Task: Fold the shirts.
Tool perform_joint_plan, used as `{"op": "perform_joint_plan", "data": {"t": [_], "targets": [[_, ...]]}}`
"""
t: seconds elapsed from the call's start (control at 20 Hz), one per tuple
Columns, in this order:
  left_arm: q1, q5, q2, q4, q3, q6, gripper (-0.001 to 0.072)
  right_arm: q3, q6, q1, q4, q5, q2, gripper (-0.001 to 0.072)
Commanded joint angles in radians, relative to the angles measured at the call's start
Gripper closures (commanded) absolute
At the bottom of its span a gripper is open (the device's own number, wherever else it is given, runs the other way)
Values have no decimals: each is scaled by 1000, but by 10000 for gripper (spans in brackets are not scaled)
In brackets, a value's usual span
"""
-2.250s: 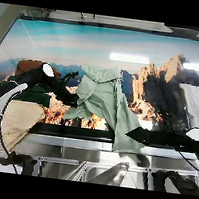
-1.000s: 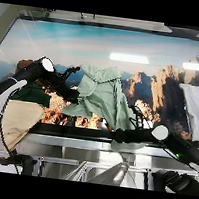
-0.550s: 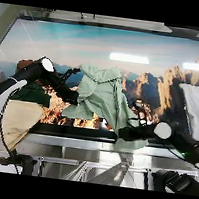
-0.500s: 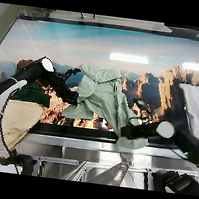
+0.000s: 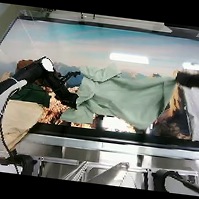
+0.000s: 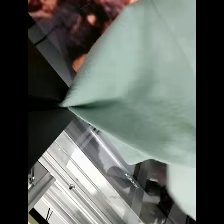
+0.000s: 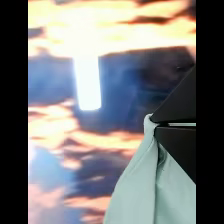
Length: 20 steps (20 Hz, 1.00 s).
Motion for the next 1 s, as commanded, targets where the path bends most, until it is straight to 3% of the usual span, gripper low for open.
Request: {"op": "perform_joint_plan", "data": {"t": [0.0,0.1,0.15,0.2,0.25,0.4,0.45,0.5,0.55,0.75,0.9,0.95], "targets": [[-1,-6,1,-5,1,-39,696,322,-104,-46,132,-42,-269,688],[-1,-7,1,-5,1,-52,696,481,-100,-25,132,-11,-386,650],[-1,-9,1,-5,1,-59,696,542,-84,-16,131,11,-430,401],[-1,-14,1,-5,1,-59,696,577,-77,-13,129,37,-453,270],[-1,-21,1,-5,1,-59,696,586,-47,-14,129,54,-458,262],[0,-38,1,-3,1,-58,695,586,16,-48,128,146,-436,272],[0,-37,1,-3,1,-58,653,586,33,-72,129,208,-429,280],[0,-35,1,-3,1,-58,484,586,34,-97,128,284,-424,381],[0,-28,1,-3,1,-58,422,585,35,-126,129,380,-423,593],[2,-10,1,11,15,-57,422,483,56,-217,132,664,-422,596],[1,26,1,38,107,-57,422,291,72,-242,131,690,-364,603],[-10,52,1,35,139,-57,422,197,60,-242,132,675,-323,666]]}}
